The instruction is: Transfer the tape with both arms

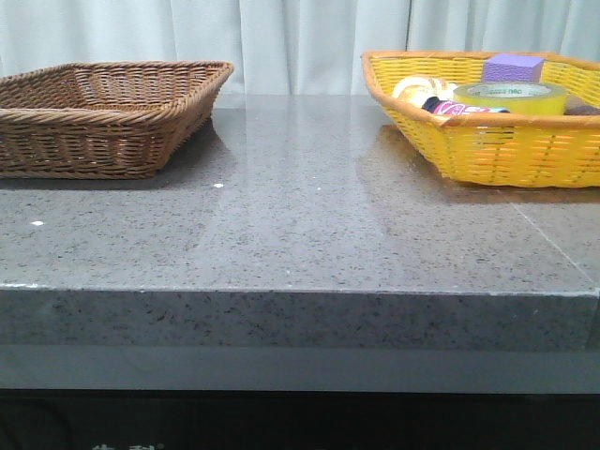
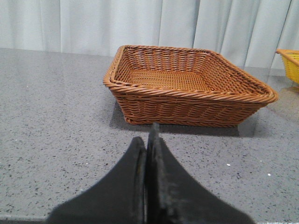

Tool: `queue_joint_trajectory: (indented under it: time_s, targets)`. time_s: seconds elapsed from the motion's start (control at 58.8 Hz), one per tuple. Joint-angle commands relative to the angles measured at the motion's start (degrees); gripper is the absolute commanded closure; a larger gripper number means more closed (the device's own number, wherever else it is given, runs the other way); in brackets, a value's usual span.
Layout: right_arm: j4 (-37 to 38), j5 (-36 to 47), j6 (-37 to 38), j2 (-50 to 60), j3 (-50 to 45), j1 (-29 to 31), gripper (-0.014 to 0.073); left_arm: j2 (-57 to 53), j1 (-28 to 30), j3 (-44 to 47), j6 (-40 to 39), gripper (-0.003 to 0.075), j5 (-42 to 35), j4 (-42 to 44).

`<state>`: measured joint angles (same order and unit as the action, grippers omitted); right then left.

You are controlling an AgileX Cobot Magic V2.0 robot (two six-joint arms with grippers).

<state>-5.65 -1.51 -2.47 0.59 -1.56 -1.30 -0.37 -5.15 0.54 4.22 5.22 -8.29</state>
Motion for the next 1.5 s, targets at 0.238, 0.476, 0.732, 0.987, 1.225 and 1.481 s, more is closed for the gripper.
queue_joint_trajectory:
  time_s: [0.238, 0.476, 0.732, 0.987, 1.225, 1.481]
  targets:
    - [-0.1, 4.4, -0.6, 1.5, 1.5, 0.3, 0.0662, -1.0, 0.1, 2.2, -0.3, 0.074, -4.7, -0.3]
    - [-0.1, 4.4, -0.6, 1.5, 1.5, 0.3, 0.0662, -1.0, 0.1, 2.2, -0.3, 0.074, -4.7, -0.3]
    - [-0.1, 4.7, -0.6, 1.5, 1.5, 0.3, 0.0662, -1.0, 0.1, 2.2, -0.3, 0.074, -4.7, -0.3]
    - [-0.1, 7.0, -0.6, 1.5, 1.5, 0.3, 0.0662, -1.0, 0.1, 2.2, -0.3, 0.074, -6.6, -0.3]
    - [-0.2, 7.8, -0.6, 1.5, 3.8, 0.3, 0.0662, -1.0, 0.1, -1.7, -0.3, 0.074, -6.6, -0.6]
    - [-0.2, -3.4, -0.6, 1.0, 13.9, 0.3, 0.0662, -0.6, 0.1, -11.3, -0.3, 0.074, -3.1, -0.6]
